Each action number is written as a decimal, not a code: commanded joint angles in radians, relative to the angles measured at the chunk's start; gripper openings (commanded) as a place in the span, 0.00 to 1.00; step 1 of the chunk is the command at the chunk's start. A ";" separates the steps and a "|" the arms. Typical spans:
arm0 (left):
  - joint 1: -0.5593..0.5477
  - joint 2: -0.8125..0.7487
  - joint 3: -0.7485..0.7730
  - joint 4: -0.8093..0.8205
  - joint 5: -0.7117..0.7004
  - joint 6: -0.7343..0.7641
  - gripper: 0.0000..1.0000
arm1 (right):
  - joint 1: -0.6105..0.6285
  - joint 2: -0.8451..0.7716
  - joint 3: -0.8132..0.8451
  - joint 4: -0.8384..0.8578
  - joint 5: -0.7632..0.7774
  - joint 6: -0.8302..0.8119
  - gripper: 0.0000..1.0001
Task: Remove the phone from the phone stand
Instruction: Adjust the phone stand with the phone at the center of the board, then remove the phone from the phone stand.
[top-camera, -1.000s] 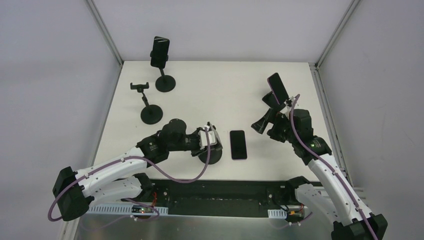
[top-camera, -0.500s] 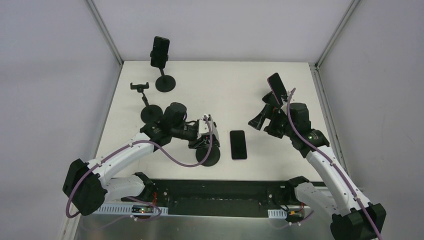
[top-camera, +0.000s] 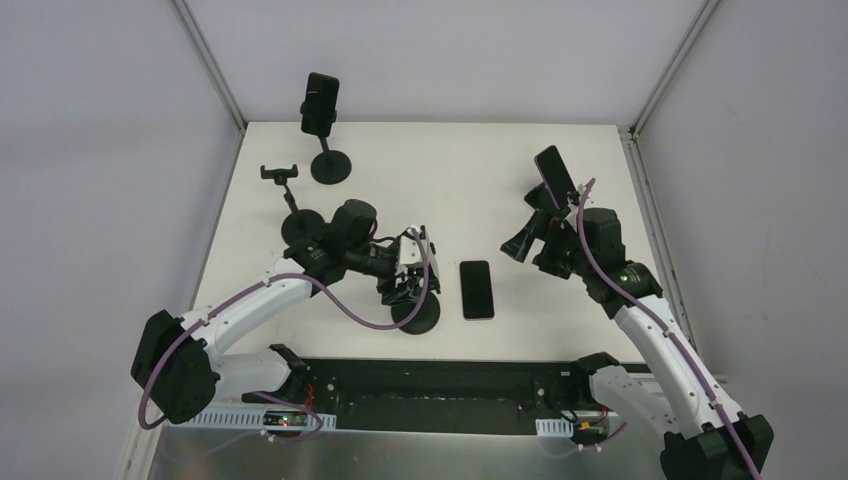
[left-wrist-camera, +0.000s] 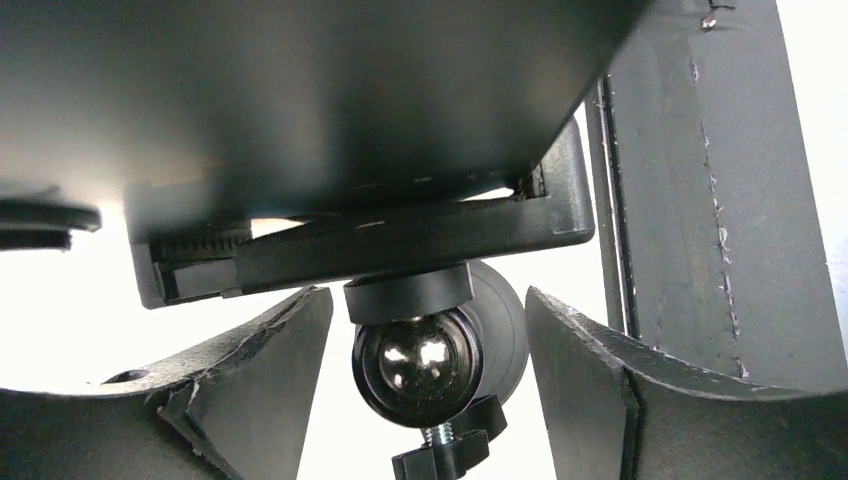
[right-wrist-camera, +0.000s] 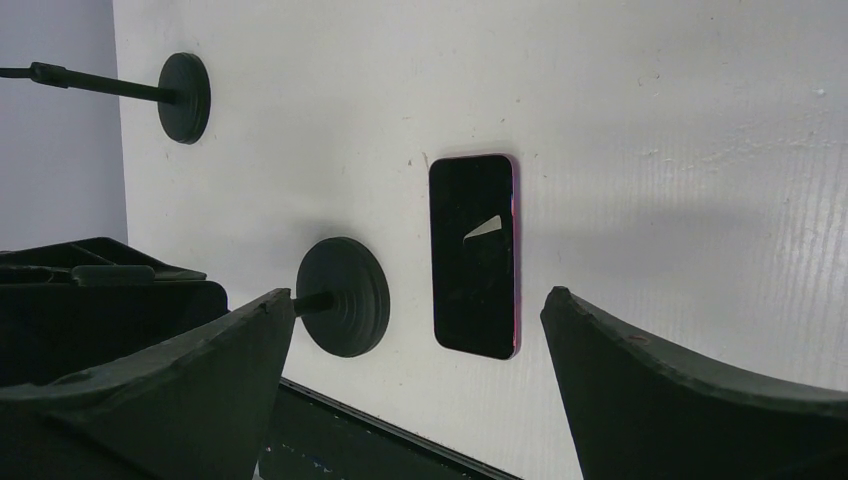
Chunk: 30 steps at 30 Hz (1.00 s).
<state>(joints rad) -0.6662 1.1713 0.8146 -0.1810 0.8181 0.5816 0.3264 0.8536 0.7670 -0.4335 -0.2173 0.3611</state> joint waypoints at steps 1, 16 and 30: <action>0.000 -0.037 0.005 -0.029 -0.029 0.025 0.74 | -0.008 0.006 0.051 -0.010 -0.001 -0.006 0.99; -0.001 -0.154 0.016 0.007 -0.143 -0.118 0.92 | -0.010 0.074 0.193 -0.044 -0.011 0.074 0.99; -0.003 -0.194 -0.048 0.154 -0.144 -0.346 0.78 | -0.012 0.123 0.234 -0.020 -0.132 -0.011 0.99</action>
<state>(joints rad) -0.6666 0.9894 0.7845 -0.1074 0.6754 0.3191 0.3210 0.9623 0.9489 -0.4591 -0.2893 0.3752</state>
